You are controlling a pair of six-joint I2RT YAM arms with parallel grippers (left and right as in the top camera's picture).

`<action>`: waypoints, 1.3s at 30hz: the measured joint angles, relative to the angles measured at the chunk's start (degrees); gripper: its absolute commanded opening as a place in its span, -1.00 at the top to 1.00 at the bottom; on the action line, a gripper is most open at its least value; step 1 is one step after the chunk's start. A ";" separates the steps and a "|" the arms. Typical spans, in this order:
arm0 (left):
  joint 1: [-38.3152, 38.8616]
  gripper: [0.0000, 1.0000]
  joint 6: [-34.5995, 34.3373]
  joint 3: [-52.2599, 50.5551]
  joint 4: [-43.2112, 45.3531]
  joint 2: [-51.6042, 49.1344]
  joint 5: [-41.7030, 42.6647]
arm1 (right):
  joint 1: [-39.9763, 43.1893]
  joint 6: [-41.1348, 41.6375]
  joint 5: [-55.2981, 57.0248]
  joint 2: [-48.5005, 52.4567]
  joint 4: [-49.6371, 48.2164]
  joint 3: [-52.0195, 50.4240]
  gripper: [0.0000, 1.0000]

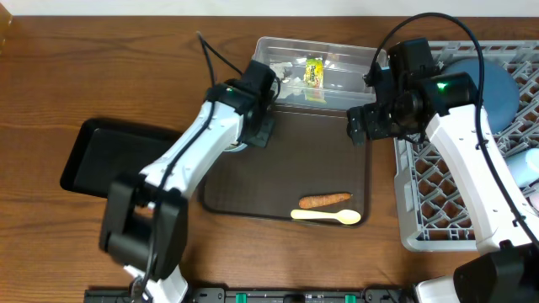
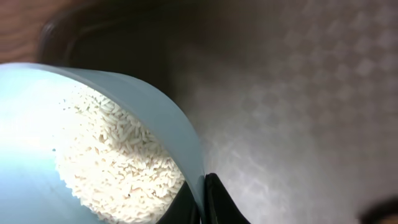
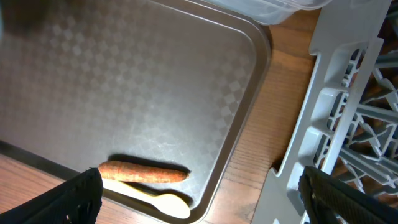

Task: Sort waste into correct bins and load items into the dishwasher rack
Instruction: 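Lift the rice bowl with the left gripper over the black tray, then tilt the bowl with the left gripper to pour rice onto the black tray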

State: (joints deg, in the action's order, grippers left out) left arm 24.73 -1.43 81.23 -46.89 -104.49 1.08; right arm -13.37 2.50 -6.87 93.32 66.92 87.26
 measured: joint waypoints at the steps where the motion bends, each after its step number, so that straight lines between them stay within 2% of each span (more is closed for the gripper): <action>1: -0.11 0.88 0.00 0.00 -0.52 0.94 0.02 | 0.00 0.00 -0.02 0.00 0.00 0.00 -0.99; 6: -2.47 0.88 0.00 0.00 -2.56 4.92 0.22 | 0.00 0.00 -0.02 0.00 0.00 0.00 -0.98; 11: -9.73 0.88 0.00 0.00 -3.80 8.63 4.74 | 0.00 0.00 -0.02 0.00 0.09 0.00 -0.98; 20: -29.64 0.88 0.46 0.00 -4.74 10.19 22.64 | 0.00 -0.02 -0.02 0.00 1.09 0.00 -0.98; 28: -46.29 0.88 4.83 -1.29 -5.73 10.16 40.02 | 0.00 -0.02 -0.02 0.00 1.44 0.00 -0.99; 39: -60.11 0.88 6.67 -12.28 0.83 10.12 56.89 | 0.00 -0.02 -0.02 -0.02 1.46 0.00 -0.98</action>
State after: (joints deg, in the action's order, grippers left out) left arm -35.38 5.23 68.95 -46.06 -94.37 57.98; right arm -13.37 2.48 -6.90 93.30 68.38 87.26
